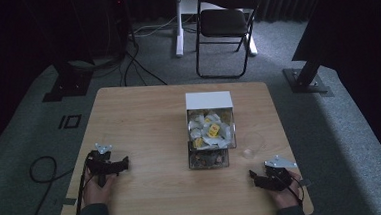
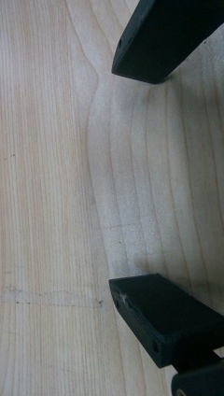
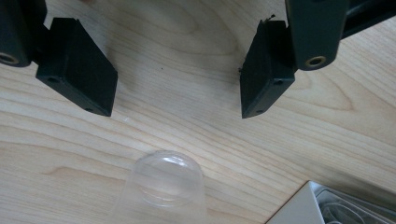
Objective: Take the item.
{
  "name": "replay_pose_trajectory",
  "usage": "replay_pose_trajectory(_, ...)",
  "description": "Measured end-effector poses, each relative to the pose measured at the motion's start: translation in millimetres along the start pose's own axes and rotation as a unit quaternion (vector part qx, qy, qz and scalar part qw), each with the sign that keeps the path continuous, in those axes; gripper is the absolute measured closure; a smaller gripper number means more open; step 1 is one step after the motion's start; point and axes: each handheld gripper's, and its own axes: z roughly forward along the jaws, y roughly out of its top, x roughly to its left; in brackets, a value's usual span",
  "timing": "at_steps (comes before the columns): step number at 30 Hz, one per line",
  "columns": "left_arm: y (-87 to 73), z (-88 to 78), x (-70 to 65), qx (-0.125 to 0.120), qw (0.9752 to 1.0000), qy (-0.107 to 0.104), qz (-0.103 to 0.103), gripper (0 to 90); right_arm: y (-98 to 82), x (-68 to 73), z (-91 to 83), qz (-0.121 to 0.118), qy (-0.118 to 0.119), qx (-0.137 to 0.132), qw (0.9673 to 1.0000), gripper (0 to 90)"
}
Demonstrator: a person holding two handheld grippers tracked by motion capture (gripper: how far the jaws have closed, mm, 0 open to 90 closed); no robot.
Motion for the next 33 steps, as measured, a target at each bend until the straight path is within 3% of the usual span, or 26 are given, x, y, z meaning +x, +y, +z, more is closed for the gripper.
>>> replay_pose_trajectory(10, -1.5, -1.6, -0.3, 0.001, 1.0000, 0.001, 0.001, 2.0, 1.6, 3.1, 1.5, 0.004, -0.002, 0.007, 1.0000, 22.5)
replay_pose_trajectory(14, -1.5, -1.6, -0.2, 0.001, 1.0000, 0.001, 0.001, 2.0, 2.3, 5.2, -0.2, -0.001, -0.008, 0.008, 0.9999, 29.0)
replay_pose_trajectory(18, -1.5, -1.6, -0.2, 0.001, 1.0000, 0.001, 0.001, 2.0, 3.2, 9.2, -8.6, -0.001, -0.011, -0.009, 0.9999, 32.8)
replay_pose_trajectory(23, -2.0, -1.9, -0.3, 0.001, 1.0000, 0.000, 0.002, 2.0, 4.7, 10.2, -18.7, 0.018, 0.000, -0.027, 0.9995, 36.1)
replay_pose_trajectory(33, -2.0, -2.0, -0.4, 0.001, 1.0000, 0.000, 0.002, 2.0, 14.4, 25.4, -35.6, 0.004, 0.018, -0.063, 0.9978, 42.3)
